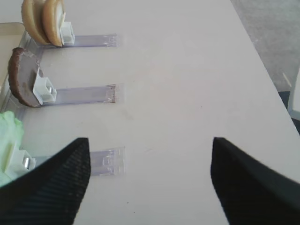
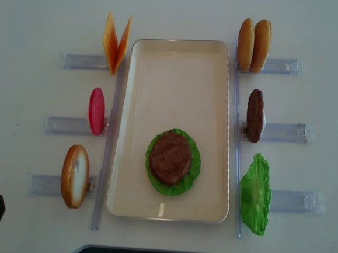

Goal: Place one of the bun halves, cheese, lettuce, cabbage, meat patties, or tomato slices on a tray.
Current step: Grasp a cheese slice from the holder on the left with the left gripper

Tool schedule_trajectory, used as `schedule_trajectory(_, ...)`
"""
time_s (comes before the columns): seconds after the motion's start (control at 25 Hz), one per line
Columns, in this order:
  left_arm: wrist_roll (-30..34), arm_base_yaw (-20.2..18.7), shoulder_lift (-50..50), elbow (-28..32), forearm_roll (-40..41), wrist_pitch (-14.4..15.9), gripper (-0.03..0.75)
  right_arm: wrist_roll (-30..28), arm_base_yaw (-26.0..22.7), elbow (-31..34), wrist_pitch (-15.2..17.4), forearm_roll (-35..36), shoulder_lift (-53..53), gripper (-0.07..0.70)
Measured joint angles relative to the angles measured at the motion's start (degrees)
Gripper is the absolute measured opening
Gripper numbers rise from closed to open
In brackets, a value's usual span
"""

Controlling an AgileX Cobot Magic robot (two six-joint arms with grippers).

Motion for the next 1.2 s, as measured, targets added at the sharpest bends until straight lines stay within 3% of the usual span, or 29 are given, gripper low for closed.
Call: schedule_trajectory(1.2, 0.0, 0.0, 1.4, 0.0, -0.1, 0.0, 0.685, 0.0, 0.0, 0.0, 0.0, 0.0, 0.0, 0.535)
